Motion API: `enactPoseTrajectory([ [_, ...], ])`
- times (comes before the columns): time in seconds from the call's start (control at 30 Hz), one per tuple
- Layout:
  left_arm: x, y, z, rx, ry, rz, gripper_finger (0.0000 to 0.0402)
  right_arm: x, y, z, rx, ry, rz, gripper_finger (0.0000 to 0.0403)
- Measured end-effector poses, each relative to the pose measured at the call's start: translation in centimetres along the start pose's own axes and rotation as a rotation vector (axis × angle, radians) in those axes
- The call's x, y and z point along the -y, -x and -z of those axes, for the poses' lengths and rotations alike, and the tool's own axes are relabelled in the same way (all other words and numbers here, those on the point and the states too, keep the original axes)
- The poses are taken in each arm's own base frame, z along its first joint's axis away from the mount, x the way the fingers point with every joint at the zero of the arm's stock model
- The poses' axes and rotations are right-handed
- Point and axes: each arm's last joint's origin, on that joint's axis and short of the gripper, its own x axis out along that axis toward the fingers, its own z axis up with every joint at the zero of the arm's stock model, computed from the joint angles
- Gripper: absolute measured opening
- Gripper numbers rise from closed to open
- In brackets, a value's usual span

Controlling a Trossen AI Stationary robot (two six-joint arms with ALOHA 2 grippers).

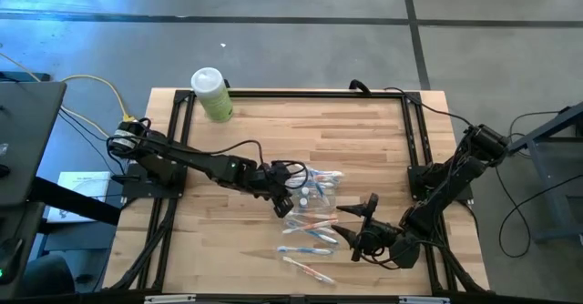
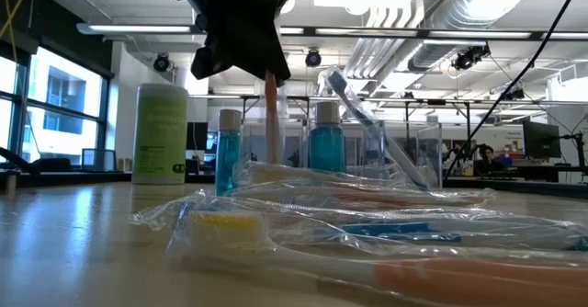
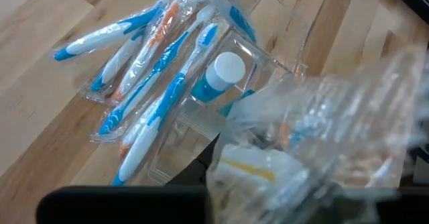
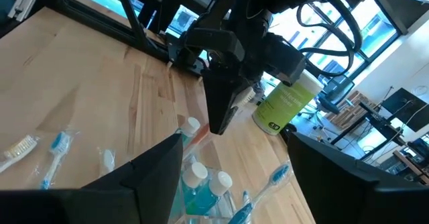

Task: Pick & Place toothbrushing station
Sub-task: Put the orange toothbrush into the transparent organizer

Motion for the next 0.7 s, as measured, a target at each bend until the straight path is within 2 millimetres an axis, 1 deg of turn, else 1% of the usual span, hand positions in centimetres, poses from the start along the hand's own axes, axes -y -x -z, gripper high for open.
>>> enactPoseTrajectory([
  [0.1,0.00,0.00,0.00,-0.001,-0.002,0.001,0.0067,0.00,0.00,0.00,0.000,0.000,0.000,0.0263],
  [0.3,0.12,0.02,0.03,0.002,-0.031,0.007,0.0128,0.00,0.00,0.00,0.000,0.000,0.000,0.0263],
  [0.43,0.29,0.03,-0.11,0.019,-0.060,0.023,0.0159,0.00,0.00,0.00,0.000,0.000,0.000,0.0263],
  [0.53,0.33,0.03,-0.13,0.021,-0.060,0.026,0.0171,0.00,0.00,0.00,0.000,0.000,0.000,0.0263],
  [0.7,0.32,0.03,-0.13,0.022,-0.061,0.026,0.0174,0.00,0.00,0.00,0.000,0.000,0.000,0.0263],
])
